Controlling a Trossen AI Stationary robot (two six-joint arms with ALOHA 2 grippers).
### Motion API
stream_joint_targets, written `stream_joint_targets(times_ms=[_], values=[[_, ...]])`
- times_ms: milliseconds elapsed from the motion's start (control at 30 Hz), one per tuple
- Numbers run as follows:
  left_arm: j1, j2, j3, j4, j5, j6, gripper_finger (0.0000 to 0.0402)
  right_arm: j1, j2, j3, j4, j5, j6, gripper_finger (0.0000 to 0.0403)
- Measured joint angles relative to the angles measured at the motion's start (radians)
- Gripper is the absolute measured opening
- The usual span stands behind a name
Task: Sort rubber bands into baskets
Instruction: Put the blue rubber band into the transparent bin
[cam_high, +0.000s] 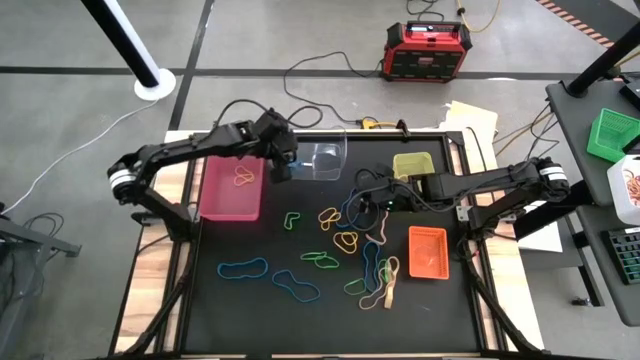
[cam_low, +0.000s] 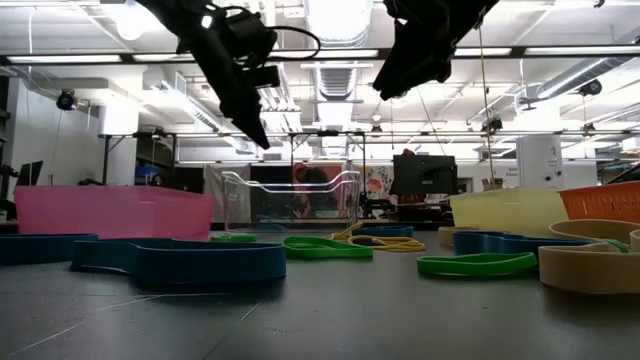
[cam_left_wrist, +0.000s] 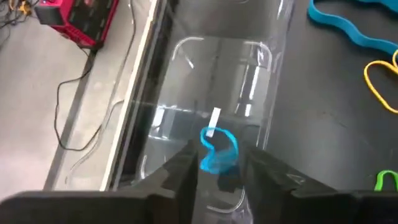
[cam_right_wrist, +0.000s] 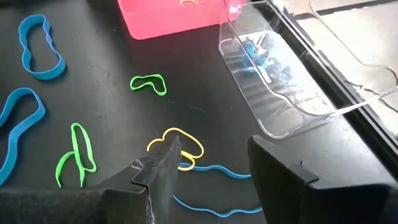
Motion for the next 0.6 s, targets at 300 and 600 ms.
stream_joint_targets(times_ms=[300, 600], values=[[-0.138, -0.152, -0.052, -0.070, 0.088, -0.108, 0.0131, 0.004, 0.175, -0.003, -0.023, -0.117, -0.124, 0.0183], [-0.407, -0.424, -0.195, 0.019, 0.055, -0.256, 0.0119, -0.016, 0.351, -0.003, -0.006, -0.181, -0.169, 0.0183]])
